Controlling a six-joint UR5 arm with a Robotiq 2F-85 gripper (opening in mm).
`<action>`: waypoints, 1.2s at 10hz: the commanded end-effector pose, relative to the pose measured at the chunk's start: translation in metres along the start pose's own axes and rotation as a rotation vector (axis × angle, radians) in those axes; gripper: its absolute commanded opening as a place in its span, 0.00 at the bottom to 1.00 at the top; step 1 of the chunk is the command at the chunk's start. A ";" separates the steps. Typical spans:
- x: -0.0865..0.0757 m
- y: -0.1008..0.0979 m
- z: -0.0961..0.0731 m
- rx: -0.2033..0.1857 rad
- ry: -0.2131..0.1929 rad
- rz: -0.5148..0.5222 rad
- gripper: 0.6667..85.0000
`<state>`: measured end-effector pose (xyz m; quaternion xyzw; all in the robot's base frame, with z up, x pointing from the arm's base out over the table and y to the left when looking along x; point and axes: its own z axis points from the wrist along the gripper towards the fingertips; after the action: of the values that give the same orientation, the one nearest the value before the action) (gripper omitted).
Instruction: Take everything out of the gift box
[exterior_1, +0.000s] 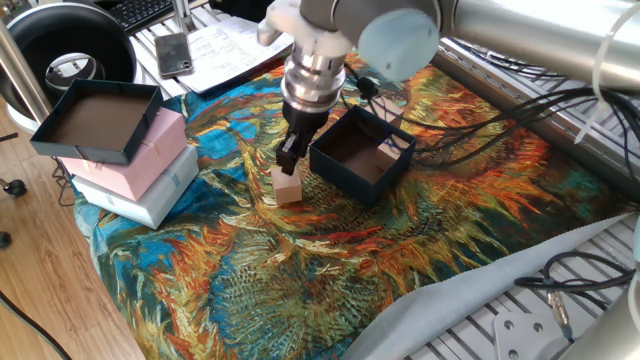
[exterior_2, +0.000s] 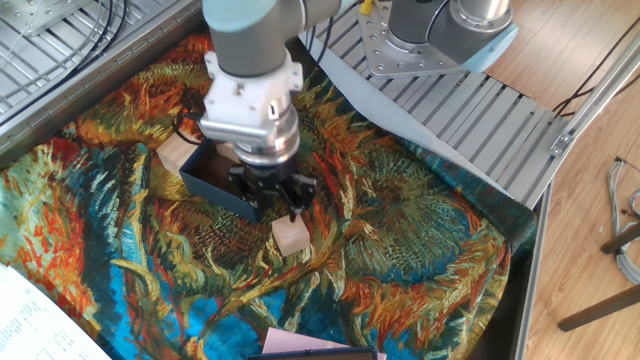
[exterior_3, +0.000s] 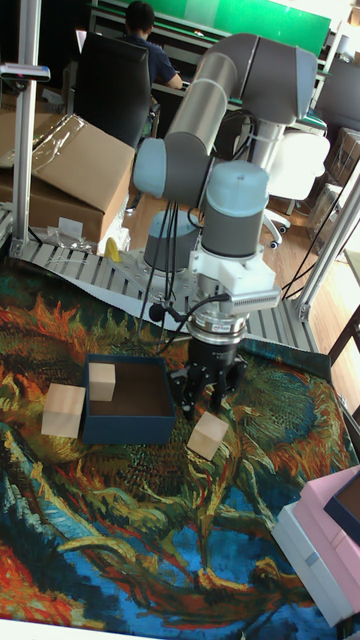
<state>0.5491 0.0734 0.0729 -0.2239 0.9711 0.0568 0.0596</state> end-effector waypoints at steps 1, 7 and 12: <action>0.020 -0.024 -0.024 0.023 0.045 -0.057 0.55; 0.068 -0.070 -0.032 0.047 0.083 -0.205 0.50; 0.103 -0.101 -0.011 0.032 0.086 -0.272 0.48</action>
<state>0.5088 -0.0463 0.0701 -0.3421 0.9392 0.0150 0.0247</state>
